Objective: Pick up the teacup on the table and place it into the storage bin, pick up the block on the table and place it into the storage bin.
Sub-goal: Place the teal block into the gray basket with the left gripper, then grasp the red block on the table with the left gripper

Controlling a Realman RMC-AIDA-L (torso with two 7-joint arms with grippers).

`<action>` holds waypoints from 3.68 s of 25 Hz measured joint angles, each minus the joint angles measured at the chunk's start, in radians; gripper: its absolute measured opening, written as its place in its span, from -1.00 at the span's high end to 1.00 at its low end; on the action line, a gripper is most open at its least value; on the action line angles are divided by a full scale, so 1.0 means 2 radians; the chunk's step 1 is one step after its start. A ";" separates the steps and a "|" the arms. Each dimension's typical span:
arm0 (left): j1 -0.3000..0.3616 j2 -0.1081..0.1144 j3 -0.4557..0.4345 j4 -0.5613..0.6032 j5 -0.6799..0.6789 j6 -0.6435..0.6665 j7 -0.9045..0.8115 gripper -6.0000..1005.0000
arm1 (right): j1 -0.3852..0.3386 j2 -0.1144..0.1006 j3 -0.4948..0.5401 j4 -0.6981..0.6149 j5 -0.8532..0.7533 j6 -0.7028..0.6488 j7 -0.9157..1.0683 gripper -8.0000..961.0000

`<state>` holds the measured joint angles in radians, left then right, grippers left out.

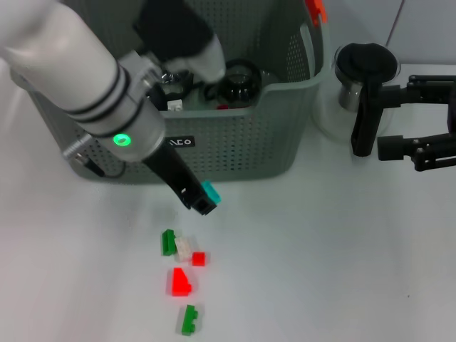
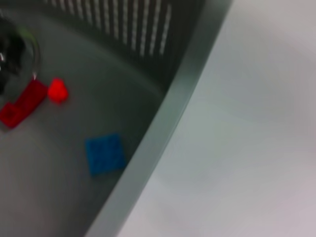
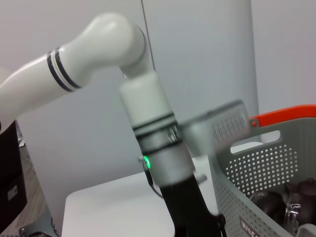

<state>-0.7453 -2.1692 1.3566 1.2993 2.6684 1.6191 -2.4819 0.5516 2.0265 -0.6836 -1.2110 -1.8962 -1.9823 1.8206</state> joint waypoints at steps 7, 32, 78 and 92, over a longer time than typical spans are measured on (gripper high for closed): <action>-0.011 0.004 -0.136 0.064 -0.091 0.109 0.029 0.20 | 0.000 -0.005 0.016 0.017 0.000 0.000 -0.018 -0.85; -0.073 0.092 -0.270 -0.136 -0.078 -0.143 0.042 0.10 | 0.004 -0.009 0.015 0.026 0.000 0.000 -0.023 -0.83; 0.038 0.001 0.019 0.062 -0.038 0.066 0.183 -0.84 | 0.014 0.001 0.021 0.080 0.007 0.005 -0.042 -0.83; 0.017 0.001 0.093 -0.021 -0.011 -0.031 0.225 -0.80 | 0.016 0.005 0.033 0.104 0.011 0.011 -0.042 -0.83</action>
<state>-0.7108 -2.1673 1.5417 1.2570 2.6464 1.5578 -2.0326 0.5830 2.0372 -0.6172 -1.0032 -1.8737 -1.9597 1.7364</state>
